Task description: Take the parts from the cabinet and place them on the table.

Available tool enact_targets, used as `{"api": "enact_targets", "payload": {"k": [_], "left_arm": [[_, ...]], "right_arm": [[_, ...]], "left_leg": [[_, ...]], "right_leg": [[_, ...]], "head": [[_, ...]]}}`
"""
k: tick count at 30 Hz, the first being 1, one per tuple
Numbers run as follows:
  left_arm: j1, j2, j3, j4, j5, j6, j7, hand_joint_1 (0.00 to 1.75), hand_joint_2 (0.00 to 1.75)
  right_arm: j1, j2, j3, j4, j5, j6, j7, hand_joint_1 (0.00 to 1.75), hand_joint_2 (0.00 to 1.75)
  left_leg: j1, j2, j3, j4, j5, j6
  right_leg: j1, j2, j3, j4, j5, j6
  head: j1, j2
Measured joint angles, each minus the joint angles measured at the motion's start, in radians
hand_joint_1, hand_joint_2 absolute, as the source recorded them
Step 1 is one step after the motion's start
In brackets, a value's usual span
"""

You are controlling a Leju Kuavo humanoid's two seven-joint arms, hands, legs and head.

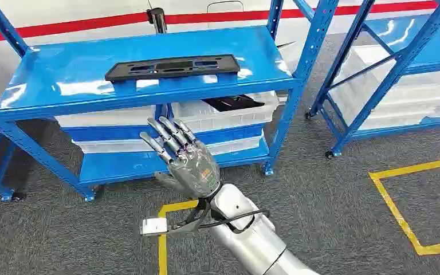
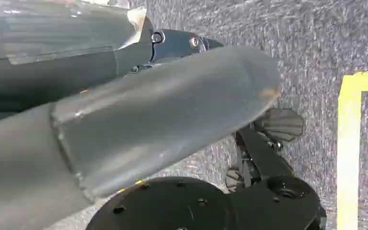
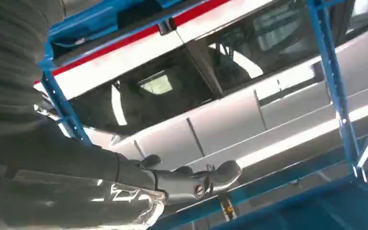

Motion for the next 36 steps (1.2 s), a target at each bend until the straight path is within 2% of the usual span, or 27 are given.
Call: {"api": "enact_targets", "payload": {"k": [3,4,5,6,8,9,10,11,12,13,14,15,16,17,18,24,36], "left_arm": [[0.005,0.0,0.0,0.0,-0.002,-0.001,0.0,0.0,0.0],[0.004,0.0,0.0,0.0,-0.002,-0.001,0.0,0.0,0.0],[0.002,0.0,0.0,0.0,-0.005,0.0,-0.001,0.0,0.0],[0.0,0.0,-0.001,0.0,-0.008,0.0,-0.002,0.0,0.0],[0.0,0.0,-0.001,0.0,-0.008,0.003,-0.003,0.0,0.0],[0.002,0.0,-0.001,0.0,-0.01,0.008,-0.005,0.0,0.0],[0.004,0.0,-0.001,0.0,-0.01,0.01,-0.007,0.0,0.0],[0.005,0.0,-0.001,0.0,-0.011,0.011,-0.009,0.0,0.0],[0.004,0.0,-0.002,0.0,-0.011,0.013,-0.01,0.0,0.0],[0.003,0.0,-0.002,0.0,-0.011,0.013,-0.01,0.0,0.0],[0.002,0.005,-0.002,-0.001,-0.011,0.016,-0.011,0.0,0.0],[0.0,0.003,-0.004,0.0,-0.013,0.017,-0.012,0.0,0.0],[-0.001,0.002,-0.006,0.0,-0.012,0.021,-0.014,0.0,0.0],[0.0,-0.001,-0.008,0.0,-0.013,0.024,-0.015,0.0,0.0],[0.001,-0.001,-0.01,0.0,-0.016,0.034,-0.016,0.0,0.0],[0.002,-0.004,-0.019,0.0,-0.021,0.064,-0.012,0.0,0.0],[0.002,-0.012,-0.025,0.0,-0.022,0.069,-0.011,0.0,0.0]], "right_arm": [[0.008,-0.002,0.0,-0.011,-0.001,0.001,0.0,0.0,1.75],[0.008,-0.001,0.001,-0.016,-0.001,0.002,0.0,0.0,1.75],[0.008,0.001,0.001,-0.021,-0.003,0.005,0.0,0.0,1.75],[0.009,0.001,0.001,-0.026,-0.005,0.012,0.0,0.0,0.0],[0.012,-0.002,0.001,-0.027,-0.01,0.02,0.0,0.0,0.0],[0.015,-0.003,0.001,-0.028,-0.032,0.029,0.0,0.0,0.0],[0.019,-0.003,0.001,-0.029,-0.055,0.039,0.0,0.0,0.0],[0.021,-0.003,0.001,-0.031,-0.067,0.042,-0.001,0.0,0.0],[0.021,-0.002,0.0,-0.036,-0.074,0.045,-0.001,0.0,0.0],[0.02,-0.002,0.0,-0.041,-0.076,0.045,-0.002,0.0,0.0],[0.02,-0.002,0.0,-0.045,-0.082,0.045,-0.002,0.0,0.0],[0.02,-0.002,-0.002,-0.047,-0.085,0.045,-0.002,0.0,1.75],[0.022,-0.002,-0.004,-0.048,-0.086,0.045,0.002,0.0,1.75],[0.024,-0.003,-0.007,-0.049,-0.088,0.043,0.005,0.0,1.75],[0.028,-0.003,-0.011,-0.052,-0.086,0.037,0.008,0.0,1.75],[0.039,-0.003,-0.042,-0.046,-0.043,-0.021,0.063,0.0,1.75],[0.045,0.004,-0.06,-0.031,-0.028,-0.035,0.081,0.0,1.75]], "left_leg": [[0.007,-0.007,-0.005,-0.007,0.006,-0.014],[0.012,0.008,-0.007,0.002,-0.004,-0.017],[0.008,0.036,-0.025,0.044,-0.03,-0.016],[0.007,0.046,-0.059,0.111,-0.065,-0.016],[0.006,0.05,-0.137,0.258,-0.125,-0.015],[0.005,0.051,-0.166,0.309,-0.135,-0.013],[0.004,0.052,-0.17,0.308,-0.118,-0.007],[0.001,0.052,-0.153,0.265,-0.083,0.001],[-0.005,0.053,-0.112,0.181,-0.033,0.012],[-0.013,0.054,-0.067,0.093,0.01,0.029],[-0.02,0.061,-0.043,0.049,0.008,0.043],[-0.025,0.067,-0.039,0.034,0.007,0.044],[-0.025,0.065,-0.037,0.026,0.012,0.032],[-0.025,0.065,-0.037,0.023,0.007,0.0],[-0.027,0.064,-0.037,0.023,0.01,0.005],[-0.035,0.062,-0.038,0.023,0.009,0.011],[-0.033,0.059,-0.038,0.024,0.01,0.013]], "right_leg": [[0.006,-0.01,-0.006,0.011,0.0,-0.024],[0.0,-0.016,-0.003,0.007,0.002,-0.037],[0.003,-0.022,-0.001,0.007,0.0,-0.042],[0.008,-0.029,-0.001,0.007,-0.001,-0.055],[0.019,-0.038,-0.001,0.007,-0.005,-0.061],[0.025,-0.042,-0.001,0.007,-0.006,-0.063],[0.03,-0.045,0.001,0.007,-0.007,-0.064],[0.035,-0.045,0.003,0.007,-0.008,-0.067],[0.04,-0.045,0.007,0.007,-0.009,-0.068],[0.043,-0.045,0.01,0.007,-0.011,-0.069],[0.04,-0.046,0.011,0.006,-0.011,-0.07],[0.053,-0.046,0.006,0.008,-0.012,-0.069],[0.053,-0.046,0.002,0.012,-0.014,-0.073],[0.051,-0.046,0.001,0.011,-0.014,-0.073],[0.05,-0.047,0.001,0.011,-0.014,-0.073],[0.044,-0.05,0.002,0.008,-0.013,-0.072],[0.042,-0.05,0.002,0.007,-0.013,-0.071]], "head": [[-0.005,0.0],[-0.005,0.0],[-0.009,0.0],[-0.01,0.0],[-0.011,0.0],[-0.011,0.0],[-0.011,0.0],[-0.011,0.0],[-0.011,0.0],[-0.011,0.0],[-0.009,0.0],[-0.01,0.0],[-0.011,0.0],[-0.009,0.0],[-0.008,0.0],[-0.009,0.0],[-0.009,0.0]]}}
